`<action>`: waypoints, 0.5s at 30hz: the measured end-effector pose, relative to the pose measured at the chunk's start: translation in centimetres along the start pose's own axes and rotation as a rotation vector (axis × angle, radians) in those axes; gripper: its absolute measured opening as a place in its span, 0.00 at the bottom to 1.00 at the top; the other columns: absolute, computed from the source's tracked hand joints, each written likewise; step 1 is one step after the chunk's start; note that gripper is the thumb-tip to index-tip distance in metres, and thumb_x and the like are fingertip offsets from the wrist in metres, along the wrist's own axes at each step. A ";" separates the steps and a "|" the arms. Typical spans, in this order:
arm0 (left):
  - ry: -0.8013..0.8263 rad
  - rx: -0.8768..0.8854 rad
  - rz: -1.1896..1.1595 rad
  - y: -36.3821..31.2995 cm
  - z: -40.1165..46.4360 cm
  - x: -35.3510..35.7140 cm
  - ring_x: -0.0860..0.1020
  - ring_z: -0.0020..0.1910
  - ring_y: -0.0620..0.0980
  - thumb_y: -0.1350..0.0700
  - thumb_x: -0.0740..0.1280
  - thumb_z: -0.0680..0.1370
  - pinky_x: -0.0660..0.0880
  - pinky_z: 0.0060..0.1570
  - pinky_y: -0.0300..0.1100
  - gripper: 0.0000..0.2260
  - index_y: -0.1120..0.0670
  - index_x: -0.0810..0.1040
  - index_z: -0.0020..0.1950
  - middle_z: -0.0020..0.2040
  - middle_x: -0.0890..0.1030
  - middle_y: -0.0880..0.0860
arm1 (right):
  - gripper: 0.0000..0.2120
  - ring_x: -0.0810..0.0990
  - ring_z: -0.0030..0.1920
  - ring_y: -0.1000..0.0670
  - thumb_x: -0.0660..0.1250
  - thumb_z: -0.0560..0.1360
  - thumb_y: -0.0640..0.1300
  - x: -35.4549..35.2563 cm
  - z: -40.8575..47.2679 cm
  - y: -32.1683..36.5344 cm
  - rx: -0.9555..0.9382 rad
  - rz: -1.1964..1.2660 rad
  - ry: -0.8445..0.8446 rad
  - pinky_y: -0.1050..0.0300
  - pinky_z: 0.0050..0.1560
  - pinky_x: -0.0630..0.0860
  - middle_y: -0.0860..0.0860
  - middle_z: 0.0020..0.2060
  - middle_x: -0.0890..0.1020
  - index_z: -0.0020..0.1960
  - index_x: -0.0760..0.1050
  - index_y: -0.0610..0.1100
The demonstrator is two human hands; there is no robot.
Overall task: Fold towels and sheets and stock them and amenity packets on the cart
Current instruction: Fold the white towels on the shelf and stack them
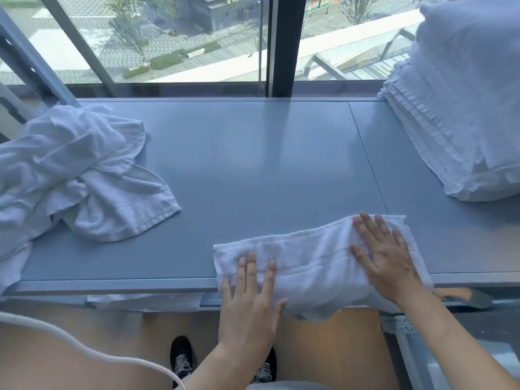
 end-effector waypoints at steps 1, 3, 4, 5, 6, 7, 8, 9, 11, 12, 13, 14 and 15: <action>-0.016 0.001 -0.026 0.4 -0.7 -0.2 0.64 0.79 0.63 0.38 0.50 0.82 0.73 0.66 0.66 0.31 0.51 0.65 0.81 0.80 0.62 0.64 | 0.32 0.38 0.82 0.58 0.42 0.82 0.66 0.3 -0.7 0.5 -0.004 -0.003 0.002 0.46 0.82 0.40 0.63 0.82 0.44 0.84 0.46 0.58; -0.097 -0.025 -0.056 1.5 -1.5 -0.5 0.70 0.75 0.65 0.38 0.52 0.81 0.77 0.61 0.65 0.31 0.54 0.72 0.77 0.76 0.69 0.65 | 0.32 0.39 0.82 0.57 0.42 0.82 0.64 1.0 -1.8 1.9 -0.001 -0.014 -0.004 0.45 0.82 0.40 0.62 0.83 0.44 0.84 0.46 0.56; -0.116 -0.048 -0.081 2.0 -1.6 -0.7 0.71 0.74 0.65 0.38 0.50 0.81 0.77 0.62 0.65 0.31 0.54 0.73 0.77 0.75 0.70 0.65 | 0.32 0.39 0.82 0.56 0.43 0.83 0.63 1.4 -2.2 2.6 0.002 -0.025 -0.007 0.45 0.82 0.40 0.61 0.83 0.44 0.84 0.46 0.56; -0.109 -0.072 -0.108 2.5 -1.4 -0.7 0.69 0.75 0.66 0.37 0.47 0.82 0.75 0.65 0.65 0.32 0.53 0.72 0.77 0.76 0.69 0.66 | 0.31 0.39 0.82 0.55 0.44 0.83 0.62 1.7 -2.4 3.3 0.004 -0.038 -0.009 0.45 0.82 0.40 0.61 0.83 0.44 0.84 0.46 0.55; -0.095 -0.091 -0.119 3.0 -0.9 -0.7 0.65 0.78 0.65 0.36 0.42 0.83 0.70 0.70 0.65 0.34 0.52 0.68 0.80 0.78 0.65 0.66 | 0.31 0.38 0.82 0.55 0.44 0.83 0.62 2.1 -2.2 3.9 0.003 -0.049 -0.011 0.44 0.82 0.40 0.60 0.83 0.44 0.84 0.45 0.55; -0.078 -0.104 -0.120 3.5 -0.3 -0.8 0.58 0.81 0.65 0.36 0.39 0.82 0.64 0.75 0.64 0.35 0.50 0.62 0.82 0.81 0.58 0.66 | 0.32 0.38 0.82 0.55 0.44 0.83 0.62 2.2 -1.8 4.2 0.001 -0.055 -0.011 0.44 0.82 0.40 0.60 0.83 0.43 0.84 0.44 0.55; -0.066 -0.112 -0.122 3.9 0.6 -0.7 0.51 0.83 0.64 0.35 0.37 0.80 0.56 0.79 0.63 0.35 0.49 0.54 0.84 0.83 0.51 0.65 | 0.32 0.37 0.82 0.55 0.43 0.83 0.63 2.2 -1.1 4.3 -0.003 -0.054 -0.008 0.44 0.82 0.40 0.60 0.83 0.42 0.84 0.43 0.56; -0.069 -0.114 -0.124 4.5 1.8 -0.7 0.45 0.83 0.62 0.34 0.37 0.79 0.50 0.80 0.62 0.35 0.47 0.48 0.84 0.84 0.46 0.64 | 0.32 0.36 0.82 0.56 0.42 0.82 0.64 2.1 -0.1 4.3 -0.008 -0.050 -0.002 0.44 0.82 0.40 0.61 0.83 0.41 0.84 0.42 0.56; -0.098 -0.105 -0.126 6.0 5.0 -0.8 0.38 0.83 0.59 0.34 0.37 0.78 0.43 0.80 0.60 0.35 0.44 0.43 0.84 0.84 0.40 0.60 | 0.33 0.35 0.81 0.56 0.40 0.82 0.66 1.7 2.5 4.1 -0.013 -0.043 0.010 0.46 0.81 0.38 0.61 0.82 0.40 0.84 0.41 0.57; -0.121 -0.092 -0.134 6.9 6.8 -1.1 0.37 0.83 0.57 0.33 0.38 0.78 0.41 0.80 0.59 0.34 0.43 0.43 0.84 0.84 0.39 0.58 | 0.33 0.35 0.81 0.56 0.40 0.81 0.66 1.4 4.0 3.9 -0.011 -0.043 0.013 0.47 0.81 0.37 0.62 0.82 0.41 0.84 0.41 0.57; -0.149 -0.075 -0.142 7.7 8.8 -1.4 0.37 0.83 0.55 0.33 0.41 0.80 0.41 0.80 0.58 0.33 0.42 0.45 0.84 0.84 0.40 0.56 | 0.33 0.36 0.82 0.56 0.41 0.82 0.65 1.1 5.6 3.7 -0.008 -0.044 0.013 0.47 0.81 0.37 0.61 0.82 0.42 0.84 0.42 0.56; -0.176 -0.058 -0.149 8.4 10.9 -1.9 0.38 0.83 0.54 0.34 0.45 0.82 0.41 0.80 0.57 0.31 0.41 0.48 0.84 0.85 0.42 0.55 | 0.33 0.38 0.82 0.55 0.43 0.82 0.64 0.7 7.4 3.5 -0.004 -0.048 0.010 0.47 0.81 0.37 0.60 0.83 0.43 0.84 0.43 0.56; -0.195 -0.045 -0.157 9.0 13.1 -2.3 0.40 0.83 0.53 0.35 0.48 0.83 0.42 0.80 0.57 0.30 0.41 0.51 0.84 0.85 0.43 0.54 | 0.32 0.40 0.83 0.54 0.45 0.83 0.63 0.3 9.4 3.4 0.001 -0.055 0.006 0.46 0.81 0.38 0.59 0.83 0.45 0.84 0.45 0.55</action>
Point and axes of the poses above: each hand's wrist, its own z-axis towards the middle knuckle, its own x-axis out of the palm, y = z × x, the point moved 6 cm from there along z, towards the middle knuckle
